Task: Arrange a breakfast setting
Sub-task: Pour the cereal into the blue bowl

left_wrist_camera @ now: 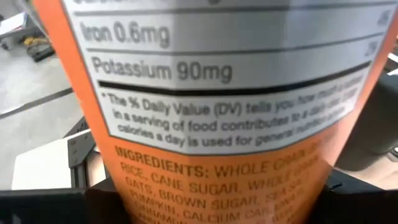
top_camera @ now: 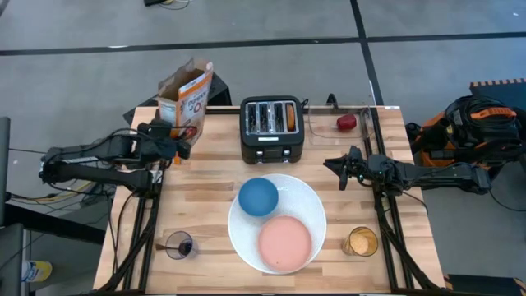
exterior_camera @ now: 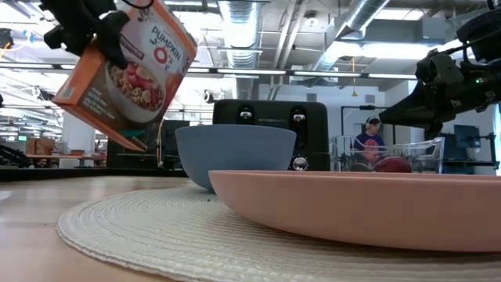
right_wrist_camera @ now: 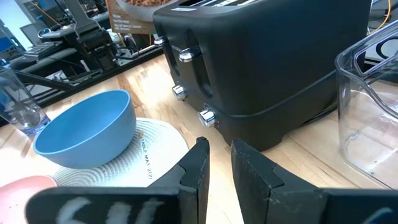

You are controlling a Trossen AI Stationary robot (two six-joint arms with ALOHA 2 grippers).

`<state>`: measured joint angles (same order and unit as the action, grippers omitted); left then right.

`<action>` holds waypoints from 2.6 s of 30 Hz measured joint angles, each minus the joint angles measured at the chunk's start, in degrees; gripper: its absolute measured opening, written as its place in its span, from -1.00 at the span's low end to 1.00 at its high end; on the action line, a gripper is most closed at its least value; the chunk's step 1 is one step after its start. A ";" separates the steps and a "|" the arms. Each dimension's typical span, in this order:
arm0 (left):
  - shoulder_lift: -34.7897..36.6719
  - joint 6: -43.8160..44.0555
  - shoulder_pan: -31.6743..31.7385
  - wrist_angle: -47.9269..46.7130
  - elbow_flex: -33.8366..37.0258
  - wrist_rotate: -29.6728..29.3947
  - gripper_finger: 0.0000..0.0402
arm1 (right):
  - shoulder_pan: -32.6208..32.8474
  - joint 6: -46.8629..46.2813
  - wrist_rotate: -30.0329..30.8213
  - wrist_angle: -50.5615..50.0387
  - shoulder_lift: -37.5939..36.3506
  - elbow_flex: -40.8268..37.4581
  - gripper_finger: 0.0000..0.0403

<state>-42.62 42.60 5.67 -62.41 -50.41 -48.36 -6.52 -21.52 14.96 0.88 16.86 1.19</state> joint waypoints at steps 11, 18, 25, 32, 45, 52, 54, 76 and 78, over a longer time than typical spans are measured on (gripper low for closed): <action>-1.38 2.56 0.02 0.53 0.00 -2.12 0.07 | 0.02 0.01 0.00 0.01 0.00 0.01 -0.55; -2.33 -0.58 -2.02 0.44 0.00 -3.27 0.07 | 0.00 0.01 0.00 0.01 0.00 0.01 -0.55; -1.99 -0.73 -5.15 0.17 0.00 -6.78 0.07 | -0.01 0.00 0.00 -0.02 0.00 0.00 -0.55; -1.96 0.03 -9.57 0.37 0.00 -12.35 0.07 | 0.01 0.00 0.00 -0.01 0.00 0.02 -0.55; -1.98 -6.19 -14.57 0.08 0.02 -17.61 0.07 | -0.01 0.00 0.00 0.01 0.00 0.02 -0.55; -1.96 -13.30 -19.89 0.15 0.02 -18.96 0.07 | 0.01 0.02 0.00 -0.01 0.00 0.00 -0.55; -1.89 -14.83 -21.79 0.17 0.02 -18.91 0.07 | -0.01 0.00 0.00 -0.02 0.00 0.00 -0.55; -1.54 -27.40 -30.42 0.10 0.04 -10.18 0.07 | 0.00 0.00 -0.02 0.00 0.00 0.02 -0.55; -1.54 -29.51 -30.42 0.15 0.04 -9.61 0.07 | 0.00 0.02 -0.02 0.01 0.00 0.00 -0.55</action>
<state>-44.16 13.09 -24.75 -62.27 -50.37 -57.97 -6.52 -21.50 14.94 0.89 16.86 1.19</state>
